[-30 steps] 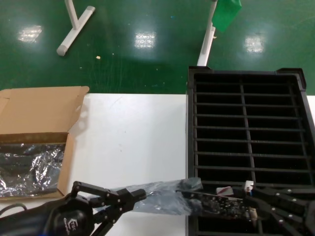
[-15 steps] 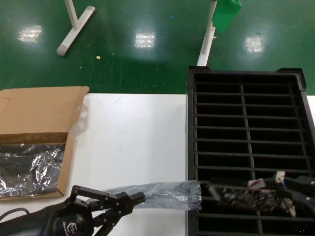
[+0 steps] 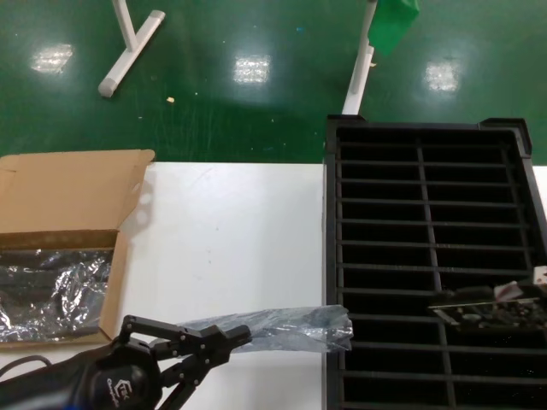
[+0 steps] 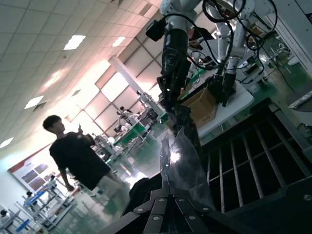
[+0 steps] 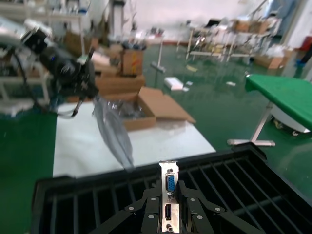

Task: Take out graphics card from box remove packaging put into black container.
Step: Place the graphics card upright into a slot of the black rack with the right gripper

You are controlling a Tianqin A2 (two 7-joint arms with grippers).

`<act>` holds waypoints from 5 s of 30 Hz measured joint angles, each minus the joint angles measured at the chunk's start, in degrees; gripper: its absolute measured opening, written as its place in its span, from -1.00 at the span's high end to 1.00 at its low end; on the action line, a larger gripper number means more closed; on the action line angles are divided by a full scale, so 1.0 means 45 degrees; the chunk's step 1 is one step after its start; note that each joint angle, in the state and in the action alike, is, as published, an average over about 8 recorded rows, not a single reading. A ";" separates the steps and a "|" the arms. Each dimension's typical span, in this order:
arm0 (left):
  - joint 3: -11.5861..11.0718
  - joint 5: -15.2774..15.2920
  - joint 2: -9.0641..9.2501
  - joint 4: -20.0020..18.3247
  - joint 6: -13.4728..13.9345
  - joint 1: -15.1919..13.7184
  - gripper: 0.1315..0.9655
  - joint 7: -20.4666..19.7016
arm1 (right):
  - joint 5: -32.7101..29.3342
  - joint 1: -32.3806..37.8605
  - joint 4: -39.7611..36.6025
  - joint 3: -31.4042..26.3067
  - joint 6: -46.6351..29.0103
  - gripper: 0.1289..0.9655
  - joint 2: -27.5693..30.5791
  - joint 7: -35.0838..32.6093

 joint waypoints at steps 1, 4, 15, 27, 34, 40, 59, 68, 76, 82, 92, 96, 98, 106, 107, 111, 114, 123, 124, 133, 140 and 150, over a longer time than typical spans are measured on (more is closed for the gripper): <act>-0.0008 -0.0008 0.0020 0.0036 0.0017 -0.0010 0.97 0.0015 | -0.0062 0.0093 -0.0028 -0.0014 -0.0095 0.83 0.0211 -0.0008; -0.0032 -0.0027 0.0078 0.0131 0.0061 -0.0031 0.97 0.0056 | -0.0272 0.0270 -0.0062 -0.0029 -0.0420 0.83 0.0786 -0.0086; -0.0036 -0.0010 0.0234 0.0336 0.0128 -0.0205 0.97 0.0124 | -0.1164 0.0790 -0.0137 -0.0924 -0.1388 0.83 0.1867 -0.1330; -0.0136 -0.0016 0.0264 0.0602 0.0228 -0.0262 0.97 0.0237 | -0.1878 0.3373 -0.0511 -0.3554 -0.1651 0.83 0.1988 -0.1728; -0.0240 -0.0063 0.0287 0.0966 0.0369 -0.0281 0.97 0.0402 | -0.2289 0.4429 -0.0742 -0.4463 -0.1788 0.83 0.1794 -0.1596; -0.0315 -0.0082 0.0272 0.1209 0.0462 -0.0320 0.97 0.0483 | -0.2333 0.4410 -0.0779 -0.4548 -0.1717 0.83 0.1816 -0.1606; -0.0327 0.0011 0.0312 0.1068 0.0393 -0.0276 0.97 0.0463 | -0.1839 0.0947 -0.0013 -0.1219 -0.1500 0.84 0.2057 -0.1637; -0.0359 0.0004 0.0331 0.1012 0.0389 -0.0156 0.97 0.0470 | -0.1866 0.0484 -0.0011 -0.0879 -0.1532 0.84 0.1941 -0.1788; -0.0418 -0.0013 0.0286 0.1066 0.0419 -0.0112 0.97 0.0485 | -0.1789 0.0880 -0.0264 -0.1506 -0.1434 0.84 0.1998 -0.2079; -0.0413 -0.0006 0.0289 0.1086 0.0410 -0.0152 0.97 0.0480 | -0.1759 0.0852 -0.0363 -0.1644 -0.1363 0.84 0.1942 -0.2230; -0.0368 0.0032 0.0293 0.1137 0.0392 -0.0240 0.97 0.0469 | -0.1707 0.0555 -0.0511 -0.1573 -0.1292 0.84 0.1800 -0.2405; -0.0368 0.0040 0.0285 0.1137 0.0381 -0.0232 0.97 0.0462 | -0.1708 0.0247 -0.0543 -0.1262 -0.1360 0.84 0.1738 -0.2448; -0.0371 0.0045 0.0279 0.1134 0.0375 -0.0219 0.97 0.0460 | -0.1730 0.0024 -0.0530 -0.0988 -0.1430 0.84 0.1697 -0.2444; -0.0342 0.0082 0.0318 0.1042 0.0291 -0.0176 0.97 0.0438 | -0.1947 -0.1008 -0.0328 0.0418 -0.1786 0.84 0.1375 -0.2262; -0.0334 0.0086 0.0328 0.1025 0.0278 -0.0173 0.97 0.0434 | -0.1972 -0.1109 -0.0302 0.0561 -0.1819 0.84 0.1327 -0.2234; -0.0308 0.0101 0.0359 0.0962 0.0240 -0.0160 0.97 0.0421 | -0.2050 -0.1443 -0.0220 0.1032 -0.1923 0.84 0.1141 -0.2139; -0.0296 0.0109 0.0370 0.0922 0.0217 -0.0152 0.97 0.0416 | -0.2097 -0.1644 -0.0181 0.1316 -0.1989 0.84 0.1018 -0.2094; -0.0330 0.0090 0.0377 0.0843 0.0176 -0.0095 0.97 0.0408 | -0.2154 -0.1864 -0.0151 0.1538 -0.2026 0.84 0.0853 -0.2075; -0.0344 0.0082 0.0374 0.0841 0.0177 -0.0078 0.97 0.0411 | -0.2148 -0.1852 -0.0155 0.1503 -0.2020 0.84 0.0858 -0.2084; -0.0494 0.0012 0.0317 0.0937 0.0248 0.0083 0.97 0.0497 | -0.2126 -0.1745 -0.0225 0.1113 -0.2191 0.84 0.1014 -0.2437; -0.0546 -0.0016 0.0314 0.1017 0.0286 0.0112 0.97 0.0538 | -0.2035 -0.0682 -0.0374 -0.0201 -0.2082 0.84 0.1318 -0.2957; -0.0594 -0.0050 0.0323 0.1135 0.0364 0.0143 0.97 0.0595 | -0.2178 0.1578 -0.0850 -0.2447 -0.2125 0.84 0.1684 -0.3596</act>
